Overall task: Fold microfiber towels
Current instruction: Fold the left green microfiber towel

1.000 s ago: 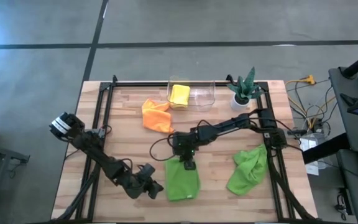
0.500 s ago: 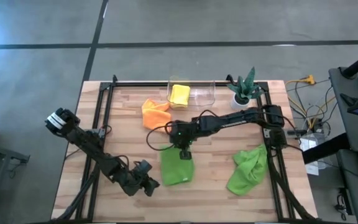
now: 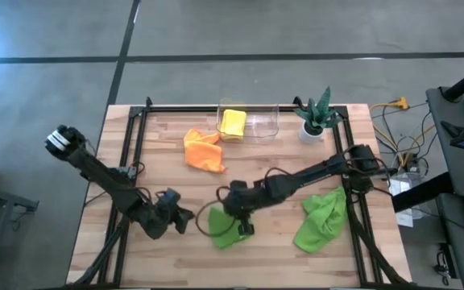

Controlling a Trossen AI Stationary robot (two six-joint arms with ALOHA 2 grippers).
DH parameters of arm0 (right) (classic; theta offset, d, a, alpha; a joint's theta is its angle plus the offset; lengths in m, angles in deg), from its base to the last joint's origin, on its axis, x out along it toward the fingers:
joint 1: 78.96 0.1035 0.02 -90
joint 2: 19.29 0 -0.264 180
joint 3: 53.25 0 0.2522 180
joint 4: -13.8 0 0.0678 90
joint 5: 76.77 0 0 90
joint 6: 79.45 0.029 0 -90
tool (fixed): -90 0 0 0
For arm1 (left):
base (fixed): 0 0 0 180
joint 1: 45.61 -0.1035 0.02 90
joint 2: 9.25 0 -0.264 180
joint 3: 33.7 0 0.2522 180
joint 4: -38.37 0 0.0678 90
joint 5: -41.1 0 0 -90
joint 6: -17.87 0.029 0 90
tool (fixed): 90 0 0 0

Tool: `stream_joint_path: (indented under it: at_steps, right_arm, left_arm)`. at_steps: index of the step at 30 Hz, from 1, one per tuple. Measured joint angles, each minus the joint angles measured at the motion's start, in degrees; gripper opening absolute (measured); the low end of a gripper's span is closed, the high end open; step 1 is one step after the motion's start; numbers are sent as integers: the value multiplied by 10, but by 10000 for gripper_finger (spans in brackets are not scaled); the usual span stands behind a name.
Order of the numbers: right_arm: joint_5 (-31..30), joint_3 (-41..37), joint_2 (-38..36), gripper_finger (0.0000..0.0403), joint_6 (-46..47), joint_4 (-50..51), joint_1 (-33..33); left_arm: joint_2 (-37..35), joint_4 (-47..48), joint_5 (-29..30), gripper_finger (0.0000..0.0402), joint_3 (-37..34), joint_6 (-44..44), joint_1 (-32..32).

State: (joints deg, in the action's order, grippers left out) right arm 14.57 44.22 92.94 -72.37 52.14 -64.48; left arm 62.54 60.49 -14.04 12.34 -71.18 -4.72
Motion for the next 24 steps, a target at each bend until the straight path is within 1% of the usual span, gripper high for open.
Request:
stream_joint_path:
  at_steps: [5,10,15,21,24]
  right_arm:
    - [0,-2,3,9,0,-13,26]
    - [0,-3,3,9,0,-30,41]
    - [-1,-4,3,9,-24,-31,61]
    - [1,-4,3,9,-47,-30,99]
    - [-3,-5,3,9,-69,-29,117]
  left_arm:
    - [-60,16,7,81,-39,11,0]
    - [-91,9,22,81,-67,12,0]
    - [-92,-23,26,81,-86,14,0]
    - [-86,-26,28,81,-90,16,0]
    - [-79,-34,28,81,-90,40,0]
